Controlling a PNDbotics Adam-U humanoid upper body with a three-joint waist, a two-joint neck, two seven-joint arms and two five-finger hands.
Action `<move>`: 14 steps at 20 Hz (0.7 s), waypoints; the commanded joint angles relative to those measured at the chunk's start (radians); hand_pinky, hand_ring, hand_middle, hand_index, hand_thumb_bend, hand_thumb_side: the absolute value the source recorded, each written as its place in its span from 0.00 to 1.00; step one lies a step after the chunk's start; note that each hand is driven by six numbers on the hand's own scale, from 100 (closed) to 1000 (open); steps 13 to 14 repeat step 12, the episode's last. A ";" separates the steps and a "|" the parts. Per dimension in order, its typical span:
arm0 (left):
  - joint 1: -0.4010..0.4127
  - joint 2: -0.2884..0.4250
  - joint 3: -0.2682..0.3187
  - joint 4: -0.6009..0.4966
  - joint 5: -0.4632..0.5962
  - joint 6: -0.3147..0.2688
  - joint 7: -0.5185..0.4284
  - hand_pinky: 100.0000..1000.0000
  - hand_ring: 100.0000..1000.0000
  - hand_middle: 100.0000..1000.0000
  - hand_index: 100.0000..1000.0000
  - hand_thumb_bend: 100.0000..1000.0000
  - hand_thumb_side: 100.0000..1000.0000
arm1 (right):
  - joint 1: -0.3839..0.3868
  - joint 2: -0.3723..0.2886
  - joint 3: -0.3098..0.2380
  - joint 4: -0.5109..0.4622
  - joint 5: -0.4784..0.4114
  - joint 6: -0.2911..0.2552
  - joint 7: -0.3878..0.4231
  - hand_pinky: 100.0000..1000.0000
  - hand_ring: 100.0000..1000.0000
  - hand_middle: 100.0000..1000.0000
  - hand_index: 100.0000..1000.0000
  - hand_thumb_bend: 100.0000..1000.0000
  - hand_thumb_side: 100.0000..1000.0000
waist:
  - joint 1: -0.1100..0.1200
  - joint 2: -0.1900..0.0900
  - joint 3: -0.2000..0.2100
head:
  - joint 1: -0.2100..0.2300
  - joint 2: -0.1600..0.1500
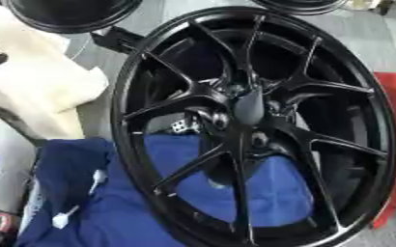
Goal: Pull the pin out of the wheel hub.
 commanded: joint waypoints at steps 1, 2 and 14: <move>-0.016 0.004 -0.001 -0.021 0.003 -0.004 -0.005 0.76 0.81 0.68 0.78 0.05 0.73 | -0.042 0.044 0.032 -0.095 0.009 -0.045 -0.051 0.64 0.64 0.62 0.72 0.00 0.64 | 0.004 -0.029 -0.003 | -0.007 0.000; -0.019 0.003 -0.001 -0.021 0.005 -0.004 -0.005 0.76 0.81 0.68 0.78 0.05 0.73 | -0.046 0.070 0.039 -0.122 -0.005 -0.061 -0.067 0.64 0.64 0.63 0.72 0.00 0.65 | 0.005 -0.029 -0.004 | -0.008 -0.001; -0.034 0.003 -0.003 -0.021 0.004 -0.008 -0.007 0.76 0.81 0.68 0.78 0.05 0.73 | 0.022 0.231 0.141 -0.377 -0.159 -0.030 -0.224 0.64 0.63 0.62 0.72 0.00 0.67 | 0.008 -0.021 -0.001 | -0.018 -0.012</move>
